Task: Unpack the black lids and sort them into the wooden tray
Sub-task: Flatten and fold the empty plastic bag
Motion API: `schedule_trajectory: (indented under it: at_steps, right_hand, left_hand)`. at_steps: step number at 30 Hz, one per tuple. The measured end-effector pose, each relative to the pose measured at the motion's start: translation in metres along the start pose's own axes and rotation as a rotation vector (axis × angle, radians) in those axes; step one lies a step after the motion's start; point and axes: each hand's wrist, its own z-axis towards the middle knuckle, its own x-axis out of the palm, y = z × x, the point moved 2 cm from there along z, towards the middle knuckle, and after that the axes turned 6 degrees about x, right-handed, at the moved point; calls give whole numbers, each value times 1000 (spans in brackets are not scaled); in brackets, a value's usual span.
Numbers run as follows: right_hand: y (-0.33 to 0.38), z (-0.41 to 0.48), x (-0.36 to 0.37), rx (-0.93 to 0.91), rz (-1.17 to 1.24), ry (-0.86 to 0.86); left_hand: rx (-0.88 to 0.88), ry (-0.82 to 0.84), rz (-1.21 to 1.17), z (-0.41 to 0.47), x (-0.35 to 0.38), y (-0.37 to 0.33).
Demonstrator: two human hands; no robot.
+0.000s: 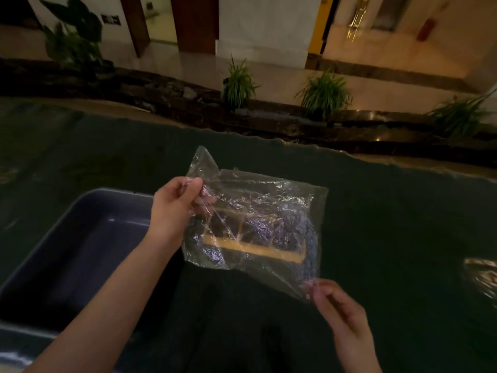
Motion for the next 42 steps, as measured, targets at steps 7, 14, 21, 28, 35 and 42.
schedule_trajectory:
  at_steps: [7,14,21,28,35,42]
  right_hand:
    - [98,62,-14,23,42,-50]
    - [147,96,3,17,141,23]
    - [162,97,8,-129,102,24]
    - [175,90,7,-213,237,-56]
    - [124,50,5,-314,-268,286]
    - [95,37,-9,-319,-252,82]
  left_hand:
    - [135,60,76,-6,6,-20]
    - [196,85,106,-18,2,-36]
    - [297,80,106,-12,-9,-52]
    - [604,-80,457,-8,-4,-58]
    - [455,-205,246,8,-17,-60]
    - [480,-146,313,15,-17,-60]
